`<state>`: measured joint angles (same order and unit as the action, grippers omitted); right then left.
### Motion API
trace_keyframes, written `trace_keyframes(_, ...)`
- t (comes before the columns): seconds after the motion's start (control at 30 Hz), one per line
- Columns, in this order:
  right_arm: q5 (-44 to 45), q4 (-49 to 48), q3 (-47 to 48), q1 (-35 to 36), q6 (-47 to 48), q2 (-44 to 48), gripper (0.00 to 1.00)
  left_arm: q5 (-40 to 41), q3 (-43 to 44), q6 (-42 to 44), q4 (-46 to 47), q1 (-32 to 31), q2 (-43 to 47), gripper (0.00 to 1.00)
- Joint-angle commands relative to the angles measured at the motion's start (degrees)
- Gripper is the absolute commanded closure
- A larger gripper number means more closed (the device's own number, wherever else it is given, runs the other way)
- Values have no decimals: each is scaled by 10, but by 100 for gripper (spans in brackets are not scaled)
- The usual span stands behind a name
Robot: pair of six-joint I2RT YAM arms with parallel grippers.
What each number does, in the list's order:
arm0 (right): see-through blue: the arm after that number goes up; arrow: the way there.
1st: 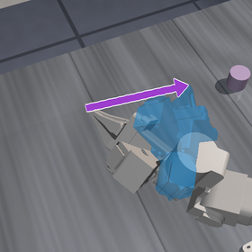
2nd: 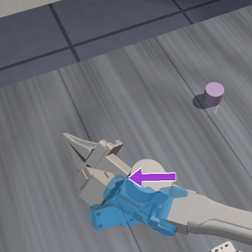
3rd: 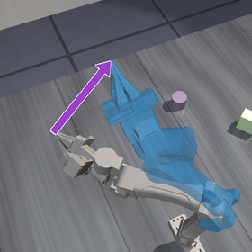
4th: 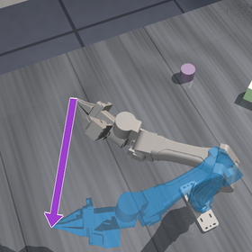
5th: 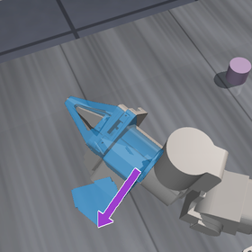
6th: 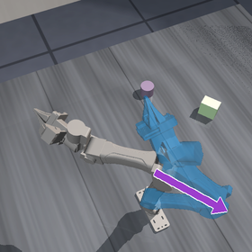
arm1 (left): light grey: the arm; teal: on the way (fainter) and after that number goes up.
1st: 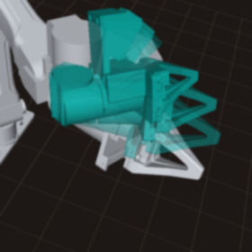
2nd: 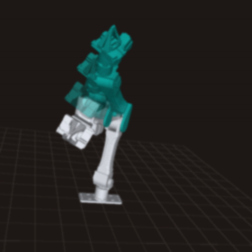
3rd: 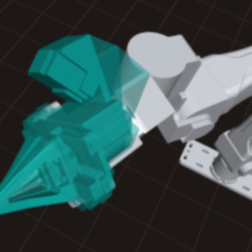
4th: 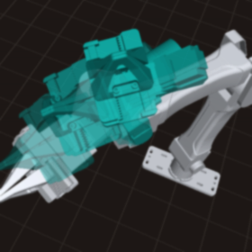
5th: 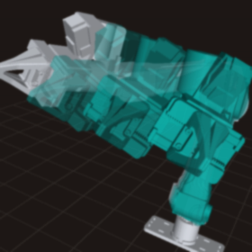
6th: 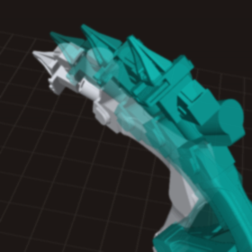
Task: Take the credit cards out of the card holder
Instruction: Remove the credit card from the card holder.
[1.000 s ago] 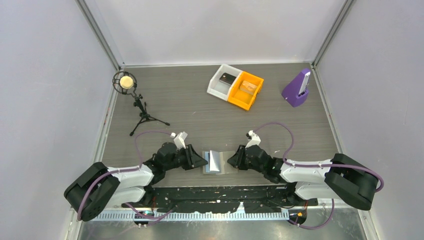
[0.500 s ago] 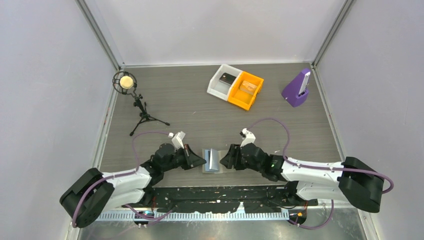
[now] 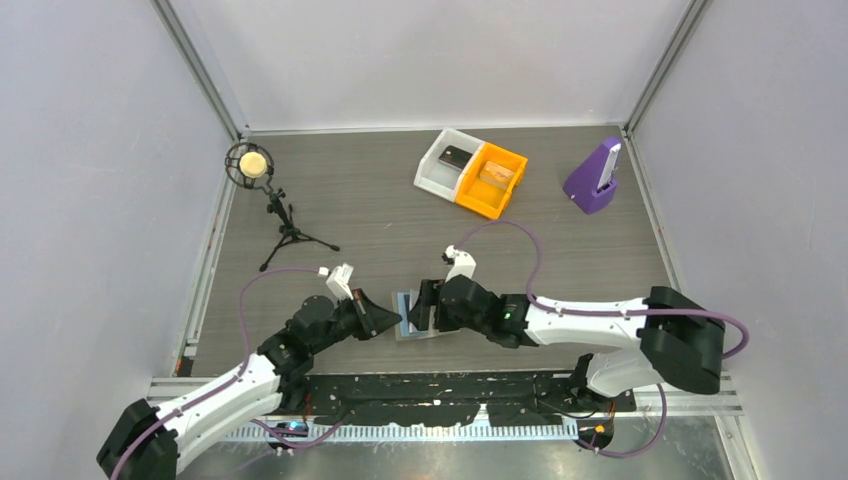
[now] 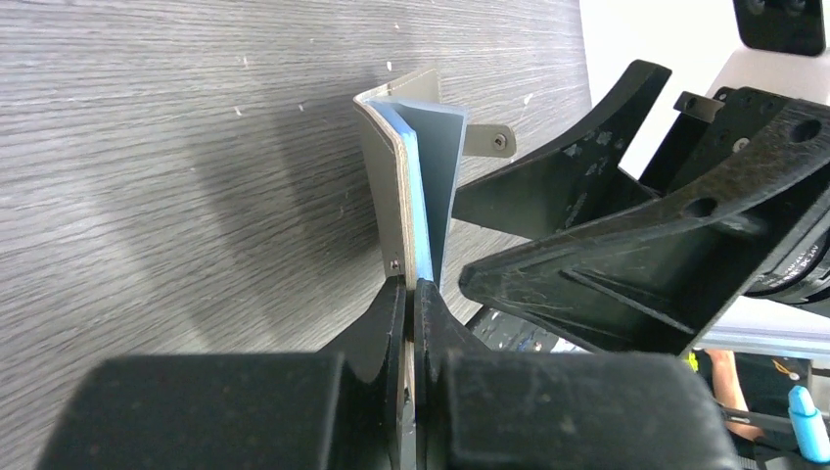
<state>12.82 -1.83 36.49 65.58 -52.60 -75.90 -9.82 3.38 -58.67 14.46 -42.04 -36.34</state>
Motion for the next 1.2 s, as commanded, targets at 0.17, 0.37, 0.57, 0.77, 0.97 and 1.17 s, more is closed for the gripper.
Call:
trace_keyframes(0.17, 20, 2, 60, 4, 13, -64, 28, 11, -7, 14, -37, -3, 23, 100)
trace_keyframes(0.37, 27, 3, 68, 4, 14, -95, 31, 4, -5, 15, -25, -3, 8, 100)
trace_keyframes(0.57, 47, 31, 73, 3, 17, -105, 33, 2, -6, 17, -22, -3, 2, 100)
trace_keyframes(0.77, 93, 86, 26, -17, 26, -49, 40, 5, 0, 24, -38, -3, -9, 100)
trace_keyframes(0.97, 100, 111, -52, -66, 44, 35, 48, 1, 22, 41, -69, -3, -39, 100)
trace_keyframes(1.17, 83, 167, -23, -70, 79, 138, 52, -4, 28, 38, -61, -3, -61, 100)
